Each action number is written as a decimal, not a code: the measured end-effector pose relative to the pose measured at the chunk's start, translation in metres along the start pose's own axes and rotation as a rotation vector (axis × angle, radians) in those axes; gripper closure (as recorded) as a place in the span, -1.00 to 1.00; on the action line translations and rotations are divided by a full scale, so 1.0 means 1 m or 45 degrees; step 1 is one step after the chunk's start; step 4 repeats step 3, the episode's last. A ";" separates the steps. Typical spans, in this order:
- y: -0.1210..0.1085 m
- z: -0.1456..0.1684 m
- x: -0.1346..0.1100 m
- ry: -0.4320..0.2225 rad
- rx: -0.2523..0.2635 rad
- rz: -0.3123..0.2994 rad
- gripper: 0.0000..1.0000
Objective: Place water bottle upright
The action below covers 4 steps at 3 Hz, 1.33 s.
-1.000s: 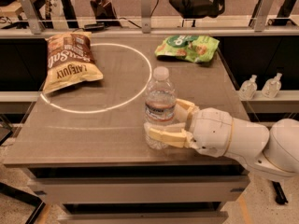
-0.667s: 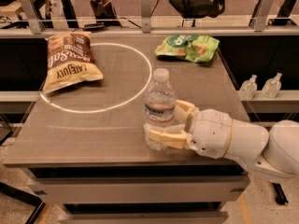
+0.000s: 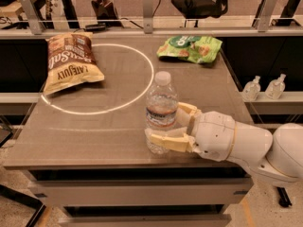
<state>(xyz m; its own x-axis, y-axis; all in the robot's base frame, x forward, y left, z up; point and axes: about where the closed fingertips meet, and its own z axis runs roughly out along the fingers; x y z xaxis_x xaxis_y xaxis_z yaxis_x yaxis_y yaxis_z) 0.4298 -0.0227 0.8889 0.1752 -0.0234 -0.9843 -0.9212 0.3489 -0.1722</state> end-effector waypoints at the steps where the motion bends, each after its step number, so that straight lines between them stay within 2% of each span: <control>1: 0.000 0.000 -0.001 0.002 -0.001 0.002 -0.72; 2: -0.004 0.001 -0.002 0.029 -0.020 0.041 -1.00; 4: -0.004 0.001 -0.002 0.029 -0.021 0.043 -1.00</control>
Offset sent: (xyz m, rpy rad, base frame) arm 0.0023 -0.0020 0.0000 -0.0160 0.0380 0.0066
